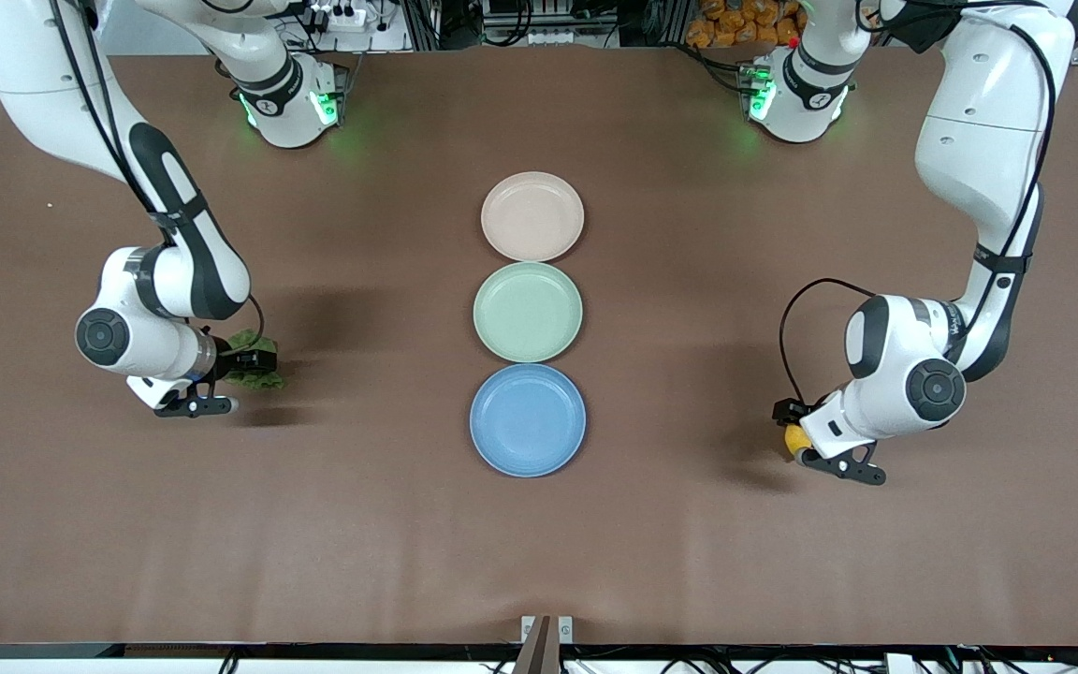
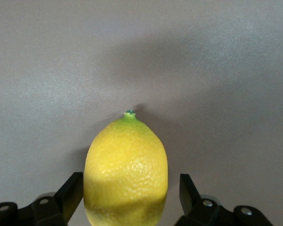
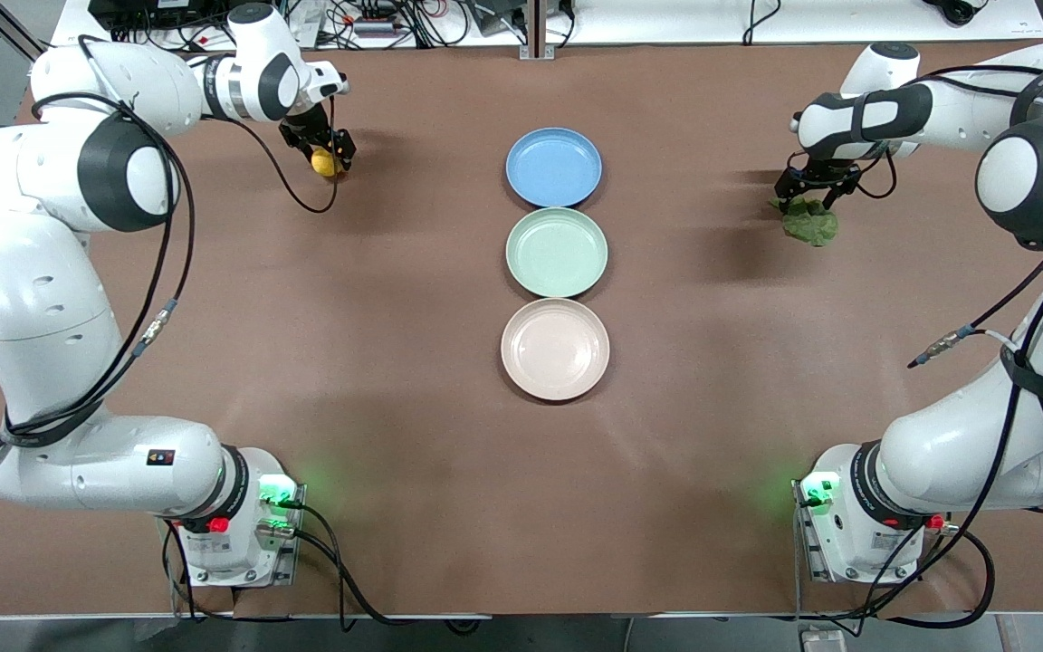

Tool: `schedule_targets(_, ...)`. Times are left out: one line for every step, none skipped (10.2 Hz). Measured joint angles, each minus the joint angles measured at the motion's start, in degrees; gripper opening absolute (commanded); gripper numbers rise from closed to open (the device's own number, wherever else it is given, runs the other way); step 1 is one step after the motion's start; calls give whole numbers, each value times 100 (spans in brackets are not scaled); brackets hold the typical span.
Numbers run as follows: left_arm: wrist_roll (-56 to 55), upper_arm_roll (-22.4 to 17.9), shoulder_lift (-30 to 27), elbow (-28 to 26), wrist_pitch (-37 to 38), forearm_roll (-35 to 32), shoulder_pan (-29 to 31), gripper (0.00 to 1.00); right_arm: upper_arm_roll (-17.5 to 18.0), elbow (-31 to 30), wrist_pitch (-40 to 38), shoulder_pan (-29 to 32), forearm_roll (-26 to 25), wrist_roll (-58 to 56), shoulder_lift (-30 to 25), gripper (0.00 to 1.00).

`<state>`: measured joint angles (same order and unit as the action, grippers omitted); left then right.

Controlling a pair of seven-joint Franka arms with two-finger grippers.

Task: Place lemon and lettuce in plates
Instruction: 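Close the left gripper on the lemon while the right gripper grasps the lettuce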

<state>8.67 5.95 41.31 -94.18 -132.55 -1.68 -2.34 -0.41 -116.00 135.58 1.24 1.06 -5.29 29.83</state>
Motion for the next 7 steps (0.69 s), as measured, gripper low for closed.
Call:
schedule_targets(1,0,15,0,-18,0,-1,0,0,0,0,17,0,-34,19,100)
schedule_targets(1,2,12,13,-22,0,-4,0,0,0,0,21,0,-55,25,93)
schedule_targets(-15,9,13,40,-33,0,-31,0,0,0,0,21,0,-69,26,76)
schedule_targets(-74,16,6,78,-61,0,-92,0,1,1,0,21,0,-71,26,64)
schedule_targets(-123,34,-31,139,-83,0,-168,0,2,2,0,21,0,-76,26,55)
schedule_targets(-202,64,-111,212,-87,2,-260,0,2,3,-2,21,0,-77,26,43)
schedule_targets(-387,140,-216,285,-87,27,-367,0,4,4,-4,21,0,-77,26,36)
